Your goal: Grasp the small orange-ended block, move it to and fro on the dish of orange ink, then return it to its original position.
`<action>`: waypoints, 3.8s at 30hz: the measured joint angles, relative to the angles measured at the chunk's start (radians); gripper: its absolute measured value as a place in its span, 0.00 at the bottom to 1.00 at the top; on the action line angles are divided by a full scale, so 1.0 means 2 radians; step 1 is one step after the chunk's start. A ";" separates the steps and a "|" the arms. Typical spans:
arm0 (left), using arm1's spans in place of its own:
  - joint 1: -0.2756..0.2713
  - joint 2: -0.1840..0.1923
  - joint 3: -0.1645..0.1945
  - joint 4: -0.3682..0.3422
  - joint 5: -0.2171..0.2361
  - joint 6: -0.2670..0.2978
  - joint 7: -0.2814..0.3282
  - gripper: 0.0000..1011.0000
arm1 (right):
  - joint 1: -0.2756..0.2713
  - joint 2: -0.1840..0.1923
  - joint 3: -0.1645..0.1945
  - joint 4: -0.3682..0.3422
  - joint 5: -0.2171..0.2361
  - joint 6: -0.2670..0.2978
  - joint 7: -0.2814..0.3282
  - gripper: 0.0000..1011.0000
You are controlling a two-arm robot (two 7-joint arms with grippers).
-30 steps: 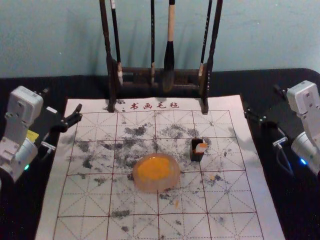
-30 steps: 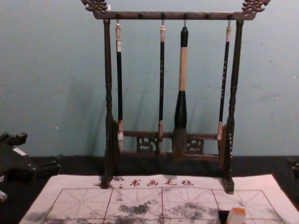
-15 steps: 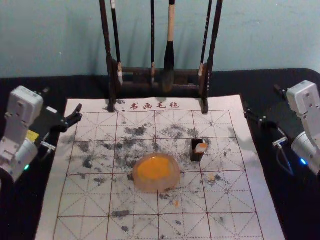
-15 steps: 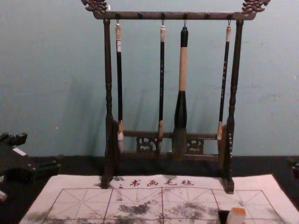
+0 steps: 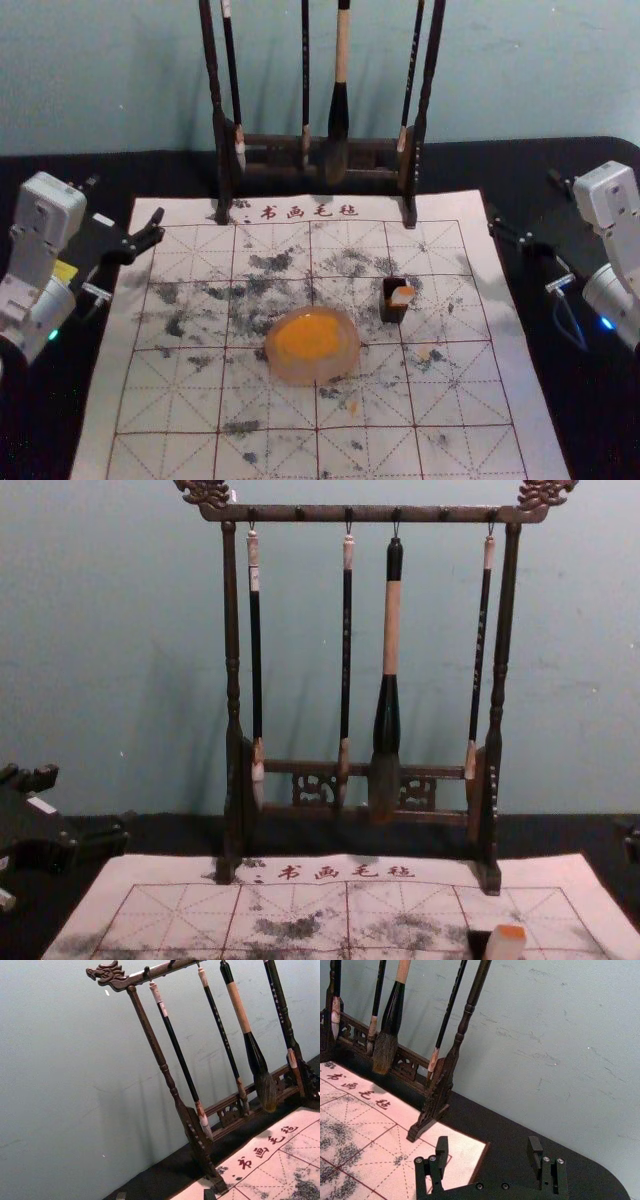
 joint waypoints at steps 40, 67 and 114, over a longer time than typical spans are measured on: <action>0.000 0.000 0.000 0.000 0.000 0.000 0.000 0.99 | 0.043 0.047 -0.038 0.031 0.075 -0.082 0.397 0.99; 0.000 0.000 0.000 0.000 0.000 0.000 0.000 0.99 | 0.164 -0.009 -0.098 0.130 -0.004 -0.056 0.466 0.99; 0.000 0.000 0.000 0.000 0.000 0.000 0.000 0.99 | 0.171 -0.009 -0.104 0.134 -0.002 -0.052 0.472 0.40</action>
